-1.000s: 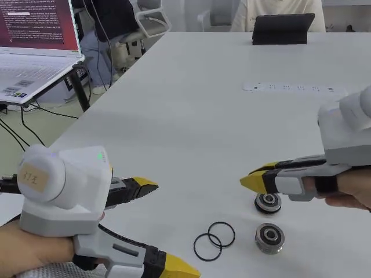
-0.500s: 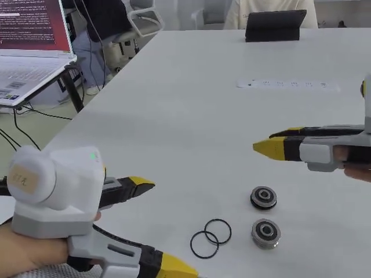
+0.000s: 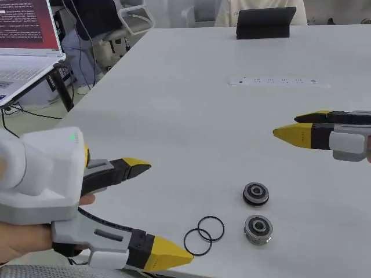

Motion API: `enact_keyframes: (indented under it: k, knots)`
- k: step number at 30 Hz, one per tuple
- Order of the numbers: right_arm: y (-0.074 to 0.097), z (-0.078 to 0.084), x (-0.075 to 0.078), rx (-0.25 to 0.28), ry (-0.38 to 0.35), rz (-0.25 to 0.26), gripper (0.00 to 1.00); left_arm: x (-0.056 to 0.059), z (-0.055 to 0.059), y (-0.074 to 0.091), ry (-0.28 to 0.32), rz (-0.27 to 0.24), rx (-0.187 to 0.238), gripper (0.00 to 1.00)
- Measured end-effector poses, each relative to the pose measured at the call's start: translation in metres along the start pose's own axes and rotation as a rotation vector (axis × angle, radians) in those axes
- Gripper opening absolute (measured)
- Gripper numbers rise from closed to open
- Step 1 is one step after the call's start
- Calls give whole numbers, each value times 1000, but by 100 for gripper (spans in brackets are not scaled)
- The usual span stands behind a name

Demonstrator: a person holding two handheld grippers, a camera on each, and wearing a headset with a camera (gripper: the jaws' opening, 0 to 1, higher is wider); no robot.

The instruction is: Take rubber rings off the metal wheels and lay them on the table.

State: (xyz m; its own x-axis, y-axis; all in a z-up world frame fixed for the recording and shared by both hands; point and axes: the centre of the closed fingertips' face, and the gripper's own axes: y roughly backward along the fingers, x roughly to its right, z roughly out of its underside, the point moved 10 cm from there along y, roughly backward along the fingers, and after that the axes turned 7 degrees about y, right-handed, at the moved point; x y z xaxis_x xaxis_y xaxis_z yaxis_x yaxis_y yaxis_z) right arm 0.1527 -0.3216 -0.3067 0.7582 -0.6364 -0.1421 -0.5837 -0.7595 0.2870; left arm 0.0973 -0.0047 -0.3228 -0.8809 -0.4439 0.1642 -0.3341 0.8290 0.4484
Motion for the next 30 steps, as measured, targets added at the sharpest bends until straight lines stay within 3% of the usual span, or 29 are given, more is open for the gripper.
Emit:
enact_keyframes:
  k: [5, 10, 13, 20, 25, 30]
  knots:
    - [4, 13, 7, -68, 24, 25, 45, -6, -29, 5, -58, 1, 47, 98]
    - [-1, 26, 12, -103, 32, 19, 45, -10, -57, 5, -143, 10, 54, 98]
    - [-4, 32, 12, -140, 41, 15, 44, -11, -68, 1, -169, 20, 60, 97]
    - [-11, 40, 7, -169, 63, -28, 43, -8, -95, -32, -248, 68, 77, 94]
    - [-16, 45, 4, -188, 97, -52, 41, -10, -105, -62, -272, 112, 83, 91]
    - [-18, 54, 6, -206, 97, -49, 39, -15, -107, -89, -282, 121, 96, 83]
